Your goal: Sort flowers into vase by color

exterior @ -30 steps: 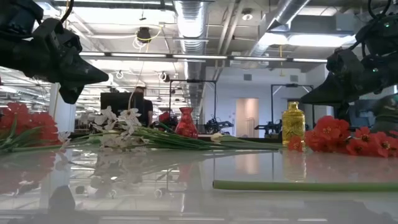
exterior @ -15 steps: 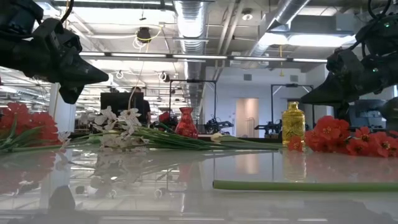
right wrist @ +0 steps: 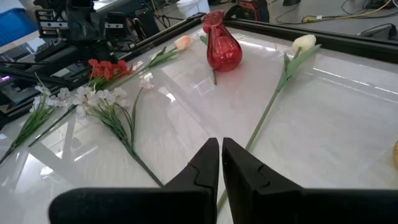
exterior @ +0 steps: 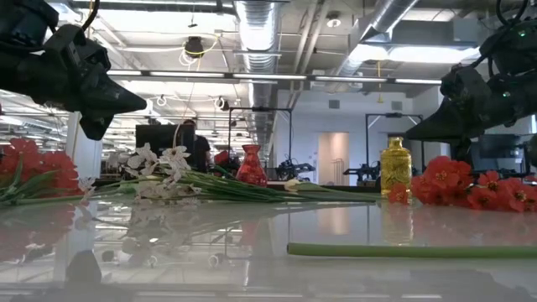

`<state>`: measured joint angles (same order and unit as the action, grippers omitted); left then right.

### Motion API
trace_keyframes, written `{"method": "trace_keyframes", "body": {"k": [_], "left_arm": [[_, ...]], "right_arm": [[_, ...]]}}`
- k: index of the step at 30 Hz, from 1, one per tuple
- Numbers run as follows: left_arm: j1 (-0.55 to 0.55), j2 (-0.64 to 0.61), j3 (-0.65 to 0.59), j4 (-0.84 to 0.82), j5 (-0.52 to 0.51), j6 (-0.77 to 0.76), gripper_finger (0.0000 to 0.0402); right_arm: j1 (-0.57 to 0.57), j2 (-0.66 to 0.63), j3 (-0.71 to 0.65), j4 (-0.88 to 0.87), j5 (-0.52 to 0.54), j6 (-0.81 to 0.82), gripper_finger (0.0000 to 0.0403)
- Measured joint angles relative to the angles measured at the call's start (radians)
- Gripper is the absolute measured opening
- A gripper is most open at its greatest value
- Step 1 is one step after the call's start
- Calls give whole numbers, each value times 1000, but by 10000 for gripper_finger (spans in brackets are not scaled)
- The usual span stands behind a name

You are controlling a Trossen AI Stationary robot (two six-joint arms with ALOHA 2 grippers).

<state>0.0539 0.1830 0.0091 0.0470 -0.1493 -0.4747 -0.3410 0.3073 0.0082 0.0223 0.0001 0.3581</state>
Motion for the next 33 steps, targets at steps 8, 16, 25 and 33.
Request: {"method": "trace_keyframes", "body": {"k": [8,16,25,33], "left_arm": [[0,0,0,0,0,0,0],[0,0,0,4,-9,1,0],[-1,0,0,15,-119,-10,0],[0,0,0,32,-269,-275,0]], "right_arm": [[0,0,0,0,0,0,49],[0,0,0,0,0,0,49],[0,0,0,0,0,0,49],[-1,0,0,11,0,0,49]]}}
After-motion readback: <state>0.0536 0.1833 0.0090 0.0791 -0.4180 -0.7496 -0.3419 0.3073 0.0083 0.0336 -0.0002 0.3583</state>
